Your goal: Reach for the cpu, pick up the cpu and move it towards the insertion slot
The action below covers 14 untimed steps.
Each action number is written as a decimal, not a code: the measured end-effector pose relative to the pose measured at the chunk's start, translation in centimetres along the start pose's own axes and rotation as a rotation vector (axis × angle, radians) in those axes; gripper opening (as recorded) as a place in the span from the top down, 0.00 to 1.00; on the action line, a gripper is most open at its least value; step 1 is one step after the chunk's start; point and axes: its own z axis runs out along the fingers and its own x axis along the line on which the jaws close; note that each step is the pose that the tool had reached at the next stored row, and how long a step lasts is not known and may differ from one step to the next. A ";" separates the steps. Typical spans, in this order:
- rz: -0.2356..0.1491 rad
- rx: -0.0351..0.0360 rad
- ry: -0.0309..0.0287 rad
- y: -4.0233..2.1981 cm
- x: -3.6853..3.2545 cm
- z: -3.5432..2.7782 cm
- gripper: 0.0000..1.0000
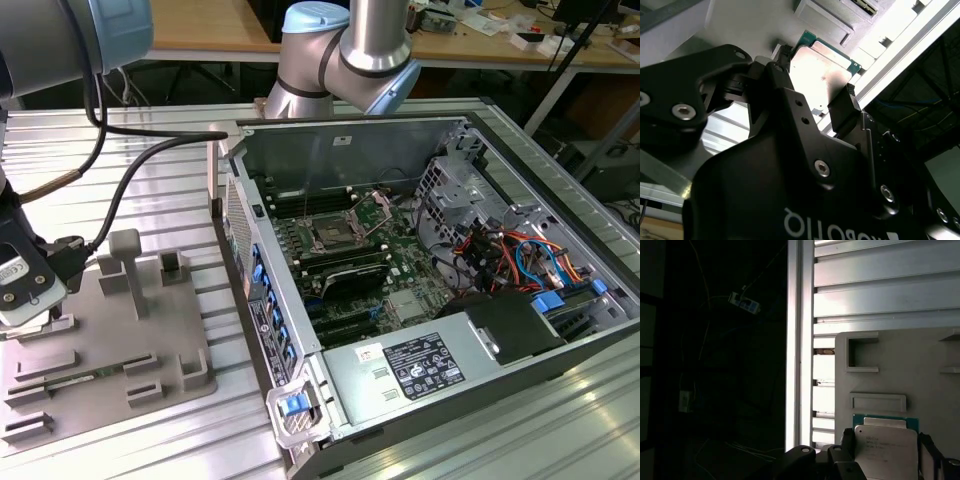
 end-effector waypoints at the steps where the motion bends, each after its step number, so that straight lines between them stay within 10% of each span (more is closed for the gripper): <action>1: 0.000 0.0001 0.0001 0.00 0.00 -0.01 0.45; 14: 0.000 -0.0001 -0.0002 0.02 0.02 -0.63 0.45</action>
